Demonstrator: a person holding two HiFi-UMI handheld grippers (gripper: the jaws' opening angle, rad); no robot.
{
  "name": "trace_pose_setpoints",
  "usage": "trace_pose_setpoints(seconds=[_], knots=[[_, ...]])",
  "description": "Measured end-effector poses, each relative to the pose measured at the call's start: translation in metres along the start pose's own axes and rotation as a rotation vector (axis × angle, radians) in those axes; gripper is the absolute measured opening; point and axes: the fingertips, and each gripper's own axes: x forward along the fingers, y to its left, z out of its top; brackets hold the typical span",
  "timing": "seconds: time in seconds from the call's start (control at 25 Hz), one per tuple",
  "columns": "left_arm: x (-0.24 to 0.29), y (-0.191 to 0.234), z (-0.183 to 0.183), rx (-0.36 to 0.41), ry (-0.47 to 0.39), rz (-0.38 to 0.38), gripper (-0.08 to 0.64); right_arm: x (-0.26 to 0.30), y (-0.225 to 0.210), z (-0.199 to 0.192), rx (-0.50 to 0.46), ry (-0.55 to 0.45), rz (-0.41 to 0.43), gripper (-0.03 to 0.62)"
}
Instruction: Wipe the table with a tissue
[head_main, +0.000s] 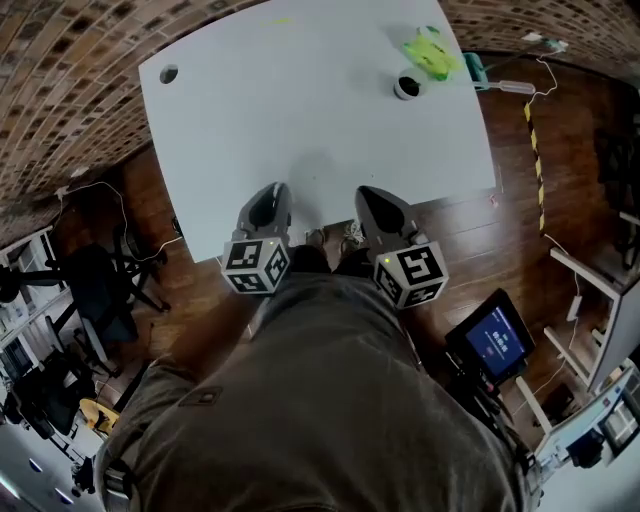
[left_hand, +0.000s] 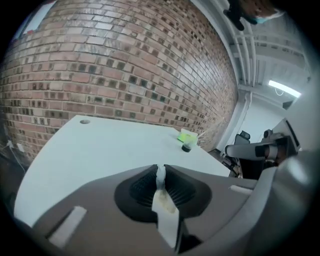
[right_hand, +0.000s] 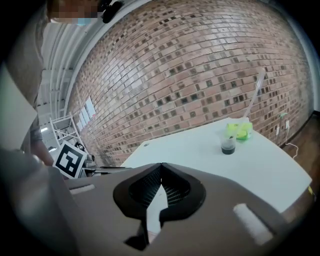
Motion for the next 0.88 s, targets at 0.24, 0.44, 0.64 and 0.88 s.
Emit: trace_pose_setpoints(seconds=[0.24, 0.44, 0.64, 0.88], knots=[[0.026, -0.01, -0.029, 0.077, 0.083, -0.024, 0.038, -0.004, -0.016, -0.018, 0.052, 0.023, -0.032, 0.009], [0.039, -0.01, -0.045, 0.131, 0.135, -0.025, 0.038, -0.007, -0.022, -0.029, 0.086, 0.036, -0.057, 0.009], [0.046, -0.009, -0.057, 0.173, 0.18, -0.009, 0.038, -0.01, -0.026, -0.034, 0.104, 0.04, -0.068, 0.009], [0.054, -0.005, -0.073, 0.231, 0.257, 0.03, 0.038, -0.013, -0.028, -0.035, 0.117, 0.038, -0.075, 0.009]])
